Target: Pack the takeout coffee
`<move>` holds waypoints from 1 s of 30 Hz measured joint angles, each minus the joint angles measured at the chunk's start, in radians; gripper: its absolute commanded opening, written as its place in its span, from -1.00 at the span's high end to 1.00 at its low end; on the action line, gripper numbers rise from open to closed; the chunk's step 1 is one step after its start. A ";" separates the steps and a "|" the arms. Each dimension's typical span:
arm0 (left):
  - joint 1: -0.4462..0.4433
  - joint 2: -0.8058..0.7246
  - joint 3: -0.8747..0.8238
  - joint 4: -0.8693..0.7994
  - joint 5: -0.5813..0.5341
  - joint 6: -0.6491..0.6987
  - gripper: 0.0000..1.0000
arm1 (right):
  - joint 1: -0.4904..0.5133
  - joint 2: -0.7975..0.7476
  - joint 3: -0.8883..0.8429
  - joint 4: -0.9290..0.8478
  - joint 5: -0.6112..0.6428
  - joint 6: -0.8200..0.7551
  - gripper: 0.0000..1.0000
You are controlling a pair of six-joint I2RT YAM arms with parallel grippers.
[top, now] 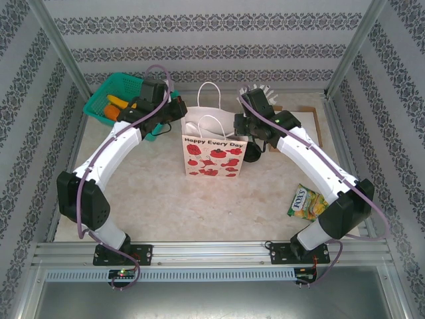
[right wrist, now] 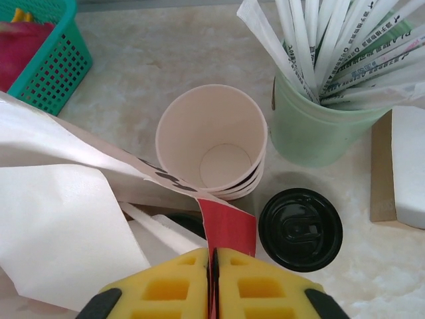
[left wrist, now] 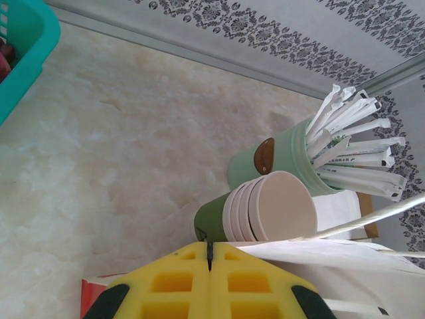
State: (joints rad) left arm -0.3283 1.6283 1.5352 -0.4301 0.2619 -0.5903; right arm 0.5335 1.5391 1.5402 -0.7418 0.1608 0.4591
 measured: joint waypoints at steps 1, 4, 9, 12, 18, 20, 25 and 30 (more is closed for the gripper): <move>0.000 0.002 0.006 -0.006 0.000 0.005 0.78 | -0.002 -0.001 -0.001 0.003 0.001 0.005 0.52; -0.001 0.002 0.026 -0.038 -0.002 0.018 0.52 | -0.017 -0.011 -0.001 0.007 0.008 0.012 0.22; -0.005 -0.015 0.049 -0.100 -0.041 0.045 0.02 | -0.053 -0.075 -0.003 0.017 0.011 -0.012 -0.15; -0.005 -0.064 0.048 -0.135 -0.086 0.064 -0.24 | -0.075 -0.154 -0.032 0.061 0.007 -0.051 -0.27; -0.005 -0.303 -0.054 -0.124 -0.283 0.112 -0.99 | -0.162 -0.352 -0.194 0.207 0.040 -0.116 -0.74; -0.003 -0.386 -0.113 -0.108 -0.387 0.119 -0.99 | -0.194 -0.392 -0.246 0.246 0.086 -0.122 -0.96; 0.019 -0.540 -0.315 -0.043 -0.670 0.135 -0.99 | -0.296 -0.449 -0.395 0.325 0.201 -0.129 -0.96; 0.093 -0.592 -0.567 0.052 -0.897 0.163 -0.99 | -0.405 -0.481 -0.609 0.422 0.292 -0.095 -0.96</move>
State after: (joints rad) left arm -0.2348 1.0367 0.9684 -0.3779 -0.6350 -0.4278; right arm 0.1287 1.0580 0.9314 -0.3195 0.4526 0.3645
